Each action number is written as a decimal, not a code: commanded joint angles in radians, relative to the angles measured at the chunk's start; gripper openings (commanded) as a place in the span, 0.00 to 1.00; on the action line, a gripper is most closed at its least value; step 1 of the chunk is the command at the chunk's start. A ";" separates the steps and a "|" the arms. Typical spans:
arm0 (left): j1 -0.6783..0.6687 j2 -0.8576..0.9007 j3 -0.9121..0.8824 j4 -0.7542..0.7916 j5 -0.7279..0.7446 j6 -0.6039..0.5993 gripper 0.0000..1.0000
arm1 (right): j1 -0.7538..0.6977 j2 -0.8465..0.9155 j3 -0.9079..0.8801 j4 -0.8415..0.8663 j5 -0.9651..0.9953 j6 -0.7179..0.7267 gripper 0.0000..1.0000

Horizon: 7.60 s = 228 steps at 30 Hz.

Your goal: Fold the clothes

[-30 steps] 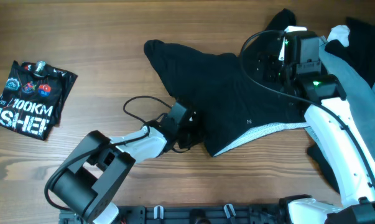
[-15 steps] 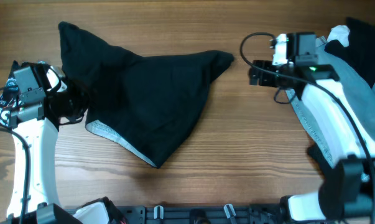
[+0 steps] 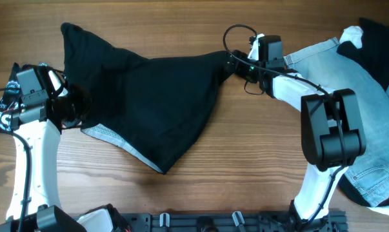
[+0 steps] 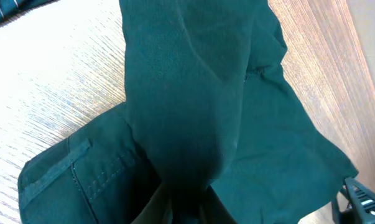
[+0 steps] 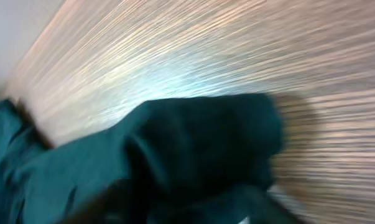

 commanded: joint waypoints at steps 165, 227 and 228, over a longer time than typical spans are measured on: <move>-0.200 -0.042 -0.058 -0.220 -0.242 -0.031 0.04 | 0.012 -0.724 -0.404 -0.595 -0.005 0.072 0.04; -0.440 0.781 1.033 -0.973 -0.193 0.208 0.04 | -0.270 -0.122 0.502 -1.489 0.566 -0.328 0.04; -0.441 0.780 1.016 -0.970 -0.197 0.208 0.04 | -0.270 -0.122 0.502 -1.499 0.558 -0.328 0.04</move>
